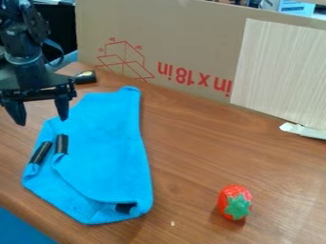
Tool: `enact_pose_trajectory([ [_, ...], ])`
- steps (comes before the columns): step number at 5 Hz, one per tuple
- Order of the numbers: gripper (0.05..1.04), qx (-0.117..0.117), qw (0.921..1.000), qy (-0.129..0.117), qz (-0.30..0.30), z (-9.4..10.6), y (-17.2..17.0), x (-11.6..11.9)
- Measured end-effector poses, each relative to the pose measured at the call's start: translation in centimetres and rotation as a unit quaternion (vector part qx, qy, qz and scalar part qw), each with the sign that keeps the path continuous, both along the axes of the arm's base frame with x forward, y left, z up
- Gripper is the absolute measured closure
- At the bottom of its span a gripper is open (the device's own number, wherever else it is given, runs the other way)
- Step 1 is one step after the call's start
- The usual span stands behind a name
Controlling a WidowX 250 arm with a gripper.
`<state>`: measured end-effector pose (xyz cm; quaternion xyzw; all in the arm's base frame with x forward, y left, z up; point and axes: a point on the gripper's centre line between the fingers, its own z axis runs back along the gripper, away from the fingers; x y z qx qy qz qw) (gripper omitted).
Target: Unfold the cloth from bottom left to top right
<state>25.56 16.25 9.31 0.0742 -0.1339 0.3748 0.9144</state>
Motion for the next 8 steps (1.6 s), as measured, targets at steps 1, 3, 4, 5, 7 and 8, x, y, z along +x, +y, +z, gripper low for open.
enact_pose_trajectory([
  [1, 0.083, -0.008, 0.9999, 0.012, 0.004, -0.9, -0.1, -0.2],
  [3, 0.083, -0.014, 0.9996, 0.015, 0.018, -2.7, -1.1, 0.3],
  [4, 0.083, -0.016, 0.9995, 0.012, 0.026, -3.2, -1.2, 0.3],
  [5, 0.083, -0.016, 0.9993, 0.011, 0.033, -3.6, -1.2, 0.3],
  [7, 0.083, -0.017, 0.999, 0.019, 0.035, -4.8, -1.4, -0.2],
  [8, 0.093, -0.026, 0.9985, 0.022, 0.044, -5.2, -1.6, -0.4],
])
